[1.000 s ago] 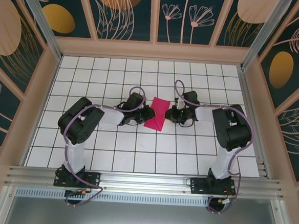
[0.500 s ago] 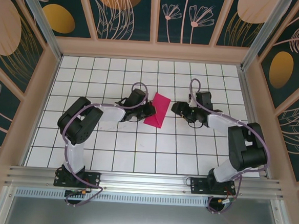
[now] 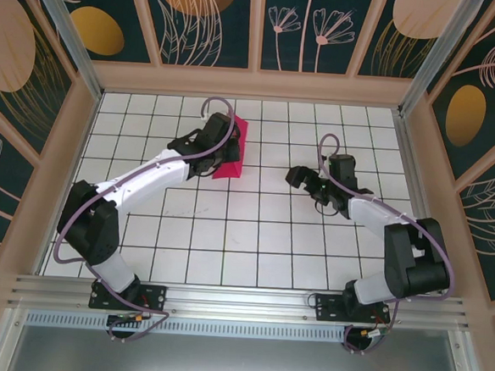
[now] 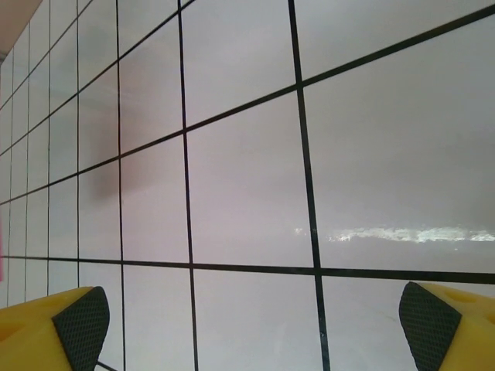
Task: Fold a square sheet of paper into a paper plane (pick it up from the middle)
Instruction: Turn over the paper at the center of the table.
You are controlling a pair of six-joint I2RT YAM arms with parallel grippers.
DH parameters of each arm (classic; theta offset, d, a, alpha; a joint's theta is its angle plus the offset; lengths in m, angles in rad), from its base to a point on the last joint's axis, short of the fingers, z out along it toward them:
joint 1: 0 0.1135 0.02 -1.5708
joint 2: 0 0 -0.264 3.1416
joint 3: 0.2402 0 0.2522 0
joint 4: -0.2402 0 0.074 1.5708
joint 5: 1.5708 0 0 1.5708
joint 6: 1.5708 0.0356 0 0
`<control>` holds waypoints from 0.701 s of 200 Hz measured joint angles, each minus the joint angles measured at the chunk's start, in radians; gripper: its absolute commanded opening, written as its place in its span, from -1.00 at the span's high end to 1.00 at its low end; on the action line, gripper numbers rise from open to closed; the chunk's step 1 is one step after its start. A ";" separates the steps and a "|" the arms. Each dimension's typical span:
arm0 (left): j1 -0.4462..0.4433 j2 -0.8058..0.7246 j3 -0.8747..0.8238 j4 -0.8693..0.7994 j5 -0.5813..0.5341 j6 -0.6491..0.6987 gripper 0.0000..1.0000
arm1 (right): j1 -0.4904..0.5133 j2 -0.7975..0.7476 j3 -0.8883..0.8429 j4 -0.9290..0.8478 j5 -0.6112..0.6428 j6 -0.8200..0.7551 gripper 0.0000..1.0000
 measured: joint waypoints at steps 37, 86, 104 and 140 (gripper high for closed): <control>-0.024 0.113 0.127 -0.191 -0.268 0.034 0.98 | 0.000 -0.013 -0.013 0.007 0.050 -0.005 -0.98; -0.074 0.376 0.246 -0.386 -0.534 0.031 0.96 | 0.000 -0.013 -0.014 0.009 0.117 -0.009 -0.98; -0.097 0.453 0.277 -0.435 -0.592 0.027 0.95 | 0.000 -0.013 -0.023 0.010 0.147 -0.008 -0.98; -0.138 0.525 0.290 -0.458 -0.620 0.026 0.92 | -0.015 -0.013 -0.032 0.006 0.195 0.014 -0.98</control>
